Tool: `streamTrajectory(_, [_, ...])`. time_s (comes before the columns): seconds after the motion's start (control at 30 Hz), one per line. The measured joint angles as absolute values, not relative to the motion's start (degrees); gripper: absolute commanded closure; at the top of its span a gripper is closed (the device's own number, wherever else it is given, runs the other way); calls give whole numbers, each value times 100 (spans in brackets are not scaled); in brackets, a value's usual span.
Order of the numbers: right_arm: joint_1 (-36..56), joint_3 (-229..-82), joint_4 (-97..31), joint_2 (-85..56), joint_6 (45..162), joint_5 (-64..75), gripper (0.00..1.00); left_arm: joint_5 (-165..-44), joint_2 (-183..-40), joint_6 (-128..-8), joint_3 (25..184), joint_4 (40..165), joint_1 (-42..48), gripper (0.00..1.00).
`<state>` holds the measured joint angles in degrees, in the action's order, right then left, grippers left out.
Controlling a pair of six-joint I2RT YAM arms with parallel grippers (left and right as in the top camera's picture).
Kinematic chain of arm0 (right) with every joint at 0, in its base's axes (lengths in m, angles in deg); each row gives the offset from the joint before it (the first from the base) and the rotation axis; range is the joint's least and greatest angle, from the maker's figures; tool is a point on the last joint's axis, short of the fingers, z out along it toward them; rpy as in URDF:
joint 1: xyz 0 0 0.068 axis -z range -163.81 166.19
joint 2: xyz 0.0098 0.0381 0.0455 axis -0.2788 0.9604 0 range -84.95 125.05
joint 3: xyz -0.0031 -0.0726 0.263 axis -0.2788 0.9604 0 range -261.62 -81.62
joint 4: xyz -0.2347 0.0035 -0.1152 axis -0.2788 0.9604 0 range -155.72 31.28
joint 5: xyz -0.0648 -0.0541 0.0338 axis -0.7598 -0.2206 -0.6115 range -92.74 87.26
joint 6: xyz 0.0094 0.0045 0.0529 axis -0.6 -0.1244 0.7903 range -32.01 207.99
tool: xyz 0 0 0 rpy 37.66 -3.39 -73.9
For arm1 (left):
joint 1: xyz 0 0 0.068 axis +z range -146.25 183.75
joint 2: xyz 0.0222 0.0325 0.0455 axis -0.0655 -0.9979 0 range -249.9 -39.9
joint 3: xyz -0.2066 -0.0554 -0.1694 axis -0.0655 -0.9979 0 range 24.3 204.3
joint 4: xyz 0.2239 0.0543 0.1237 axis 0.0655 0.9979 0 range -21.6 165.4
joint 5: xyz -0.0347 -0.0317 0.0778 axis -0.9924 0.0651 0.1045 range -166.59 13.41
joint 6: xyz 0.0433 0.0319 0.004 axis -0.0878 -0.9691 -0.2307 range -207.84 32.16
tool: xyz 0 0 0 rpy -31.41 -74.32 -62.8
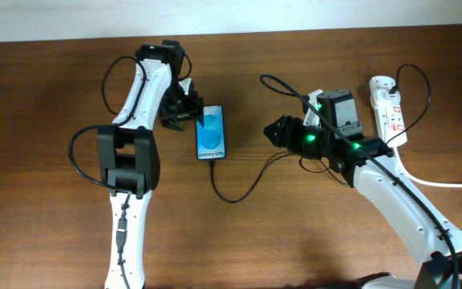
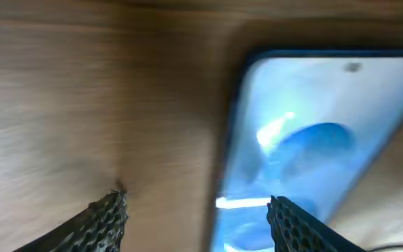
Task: Plug charger to phone and switch on socket
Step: 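Release the phone and move both grippers away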
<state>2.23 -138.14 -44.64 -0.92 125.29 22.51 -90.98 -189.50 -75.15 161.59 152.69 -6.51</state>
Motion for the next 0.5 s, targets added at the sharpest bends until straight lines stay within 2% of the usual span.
streamTrajectory(0.2, [529,-13846,-3750,-164,11957,2112,36,-8580,-19018,-7342,17825,16473,-472,32])
streamTrajectory(0.4, [1454,-14692,-2521,-980,11286,1994,36,-9330,-18522,-7279,18601,16504,158,28])
streamTrajectory(0.47, [1640,-14952,-2025,-1130,11006,1998,36,-9494,-18030,-7214,18627,16502,368,18])
streamTrajectory(0.5, [1806,-15083,-1684,-1172,10879,2000,36,-9535,-17862,-7189,18642,16511,427,0])
